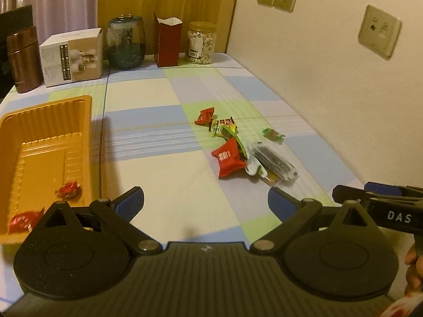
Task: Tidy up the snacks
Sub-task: 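Grasp the red square packet with the left tool while the right tool grasps the clear dark-snack packet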
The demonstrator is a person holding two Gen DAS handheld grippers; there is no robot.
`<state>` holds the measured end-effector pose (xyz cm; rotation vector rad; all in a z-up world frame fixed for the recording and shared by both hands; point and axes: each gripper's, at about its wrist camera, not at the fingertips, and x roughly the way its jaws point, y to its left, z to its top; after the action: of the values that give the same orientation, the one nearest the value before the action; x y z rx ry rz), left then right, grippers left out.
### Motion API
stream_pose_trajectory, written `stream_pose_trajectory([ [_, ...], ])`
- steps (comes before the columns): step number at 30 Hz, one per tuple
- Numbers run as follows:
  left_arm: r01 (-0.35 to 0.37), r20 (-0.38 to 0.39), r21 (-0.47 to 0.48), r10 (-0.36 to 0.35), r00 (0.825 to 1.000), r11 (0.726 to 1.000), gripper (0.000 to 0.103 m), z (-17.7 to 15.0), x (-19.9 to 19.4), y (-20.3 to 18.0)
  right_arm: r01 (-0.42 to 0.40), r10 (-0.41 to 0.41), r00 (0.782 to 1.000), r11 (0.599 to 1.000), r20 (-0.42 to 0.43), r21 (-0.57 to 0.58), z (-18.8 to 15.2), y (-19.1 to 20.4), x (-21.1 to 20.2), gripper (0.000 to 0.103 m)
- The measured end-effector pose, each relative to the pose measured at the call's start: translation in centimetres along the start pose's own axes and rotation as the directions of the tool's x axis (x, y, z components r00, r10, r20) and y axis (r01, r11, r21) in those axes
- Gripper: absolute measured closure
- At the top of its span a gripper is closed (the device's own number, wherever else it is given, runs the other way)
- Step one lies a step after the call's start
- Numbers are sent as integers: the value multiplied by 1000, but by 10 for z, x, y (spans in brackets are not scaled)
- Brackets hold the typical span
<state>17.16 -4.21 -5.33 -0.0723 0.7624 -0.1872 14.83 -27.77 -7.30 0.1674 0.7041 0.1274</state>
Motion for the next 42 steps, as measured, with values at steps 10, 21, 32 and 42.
stream_pose_trajectory([
  [10, 8, -18, -13, -8, 1000, 1000, 8, 22, 61, 6, -79, 79, 997, 994, -15, -70, 20, -8, 60, 29],
  [21, 25, -44, 2, -24, 999, 1000, 13, 26, 102, 7, -154, 142, 987, 970, -75, -186, 36, -3, 124, 29],
  [32, 77, -55, 5, -77, 995, 997, 21, 32, 130, -3, -133, 120, 987, 983, -105, -125, 35, -19, 143, 60],
  [42, 99, -56, 11, -98, 994, 995, 45, 36, 139, -2, -86, 78, 993, 992, -84, -95, 28, -30, 130, 64],
])
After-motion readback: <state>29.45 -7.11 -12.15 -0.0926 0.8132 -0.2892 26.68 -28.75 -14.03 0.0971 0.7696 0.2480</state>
